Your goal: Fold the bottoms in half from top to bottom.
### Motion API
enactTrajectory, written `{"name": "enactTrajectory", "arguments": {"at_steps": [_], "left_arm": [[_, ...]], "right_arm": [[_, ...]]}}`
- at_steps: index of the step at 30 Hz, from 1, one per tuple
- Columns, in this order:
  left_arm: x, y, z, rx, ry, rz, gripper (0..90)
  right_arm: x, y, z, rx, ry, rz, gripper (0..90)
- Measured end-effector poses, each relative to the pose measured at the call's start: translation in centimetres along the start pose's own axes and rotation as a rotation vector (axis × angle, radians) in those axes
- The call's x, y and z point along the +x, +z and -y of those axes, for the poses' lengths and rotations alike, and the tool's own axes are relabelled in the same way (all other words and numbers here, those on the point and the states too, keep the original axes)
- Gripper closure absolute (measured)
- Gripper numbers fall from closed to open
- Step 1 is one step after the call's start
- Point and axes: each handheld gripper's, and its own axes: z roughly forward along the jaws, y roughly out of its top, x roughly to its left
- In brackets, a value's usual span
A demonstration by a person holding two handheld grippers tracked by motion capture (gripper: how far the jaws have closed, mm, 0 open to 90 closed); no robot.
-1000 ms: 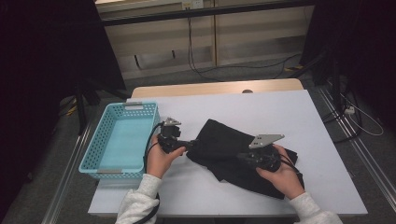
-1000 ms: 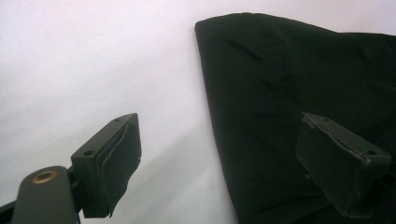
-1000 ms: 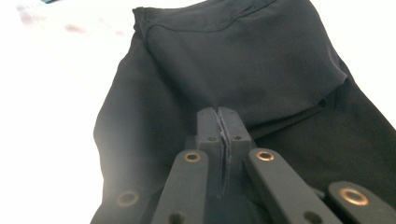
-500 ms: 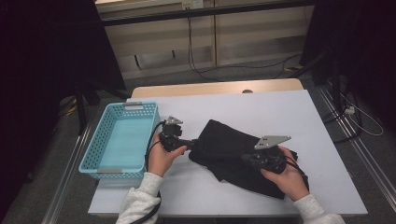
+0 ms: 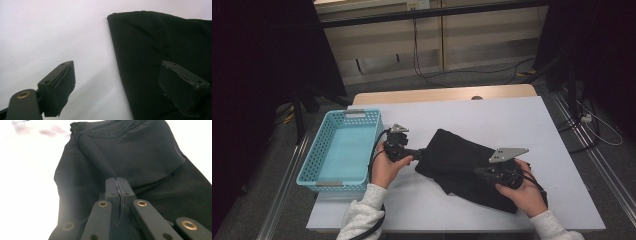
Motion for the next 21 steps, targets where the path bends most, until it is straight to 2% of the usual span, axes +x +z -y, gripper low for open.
{"name": "enactTrajectory", "arguments": {"at_steps": [21], "left_arm": [[0.10,-0.24,-0.05,-0.005,0.004,-0.010,14.0]], "right_arm": [[-0.03,-0.97,0.38,-0.007,0.005,0.000,89.5]]}}
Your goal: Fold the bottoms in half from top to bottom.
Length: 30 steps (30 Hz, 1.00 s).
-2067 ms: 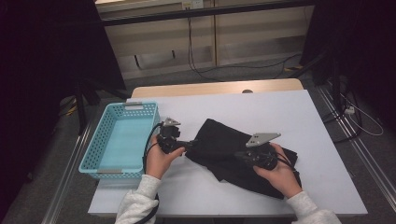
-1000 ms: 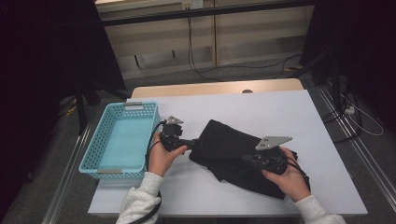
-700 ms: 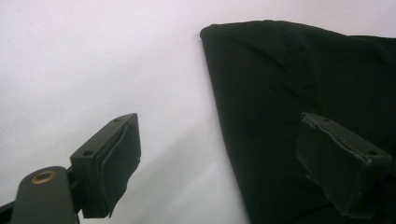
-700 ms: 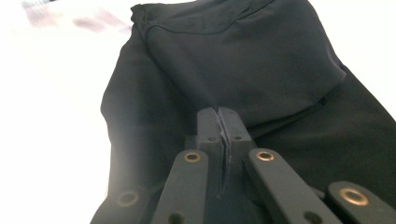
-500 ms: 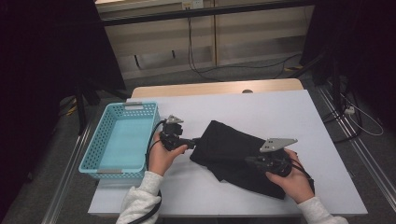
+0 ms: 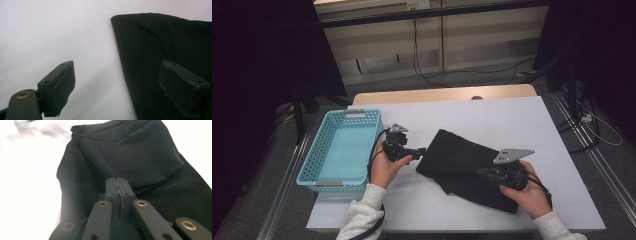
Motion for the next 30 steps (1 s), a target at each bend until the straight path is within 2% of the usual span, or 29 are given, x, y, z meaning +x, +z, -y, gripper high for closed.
{"name": "enactTrajectory", "arguments": {"at_steps": [30], "left_arm": [[0.15,-0.07,0.05,0.001,0.005,-0.007,13.9]], "right_arm": [[-0.07,-0.66,0.32,-0.003,-0.003,0.000,89.6]]}}
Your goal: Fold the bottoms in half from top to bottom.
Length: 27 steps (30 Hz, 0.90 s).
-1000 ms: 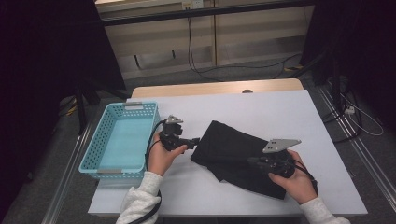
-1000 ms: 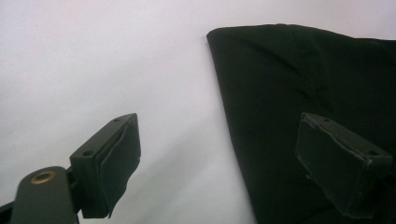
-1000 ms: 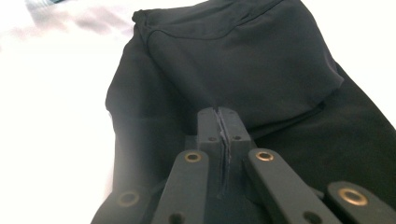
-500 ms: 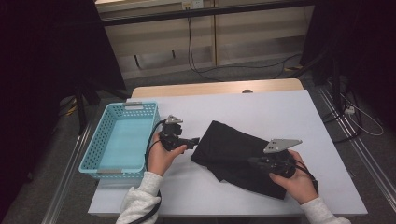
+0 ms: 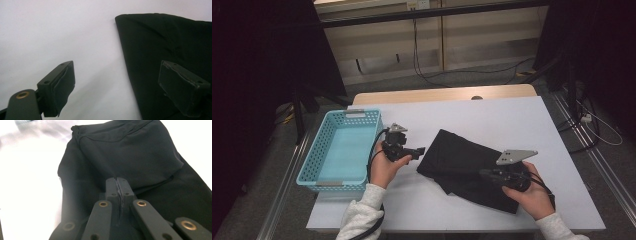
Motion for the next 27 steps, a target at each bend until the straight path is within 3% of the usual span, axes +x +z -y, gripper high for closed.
{"name": "enactTrajectory", "arguments": {"at_steps": [27], "left_arm": [[0.15,-0.23,0.00,-0.001,-0.008,0.004,13.9]], "right_arm": [[-0.11,-1.02,0.67,-0.002,0.014,0.000,89.7]]}}
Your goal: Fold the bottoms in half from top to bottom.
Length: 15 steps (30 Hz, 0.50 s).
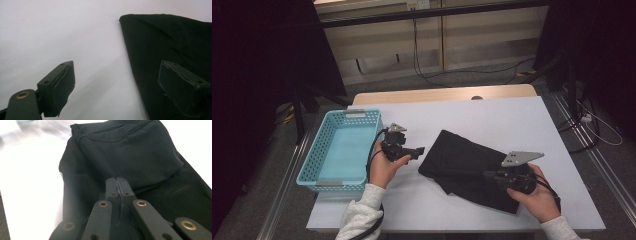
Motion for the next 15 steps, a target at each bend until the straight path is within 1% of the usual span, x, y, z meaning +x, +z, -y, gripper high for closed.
{"name": "enactTrajectory", "arguments": {"at_steps": [15], "left_arm": [[-0.01,0.12,0.05,0.000,0.004,-0.001,13.9]], "right_arm": [[-0.06,-0.58,0.45,-0.001,0.004,0.001,89.7]]}}
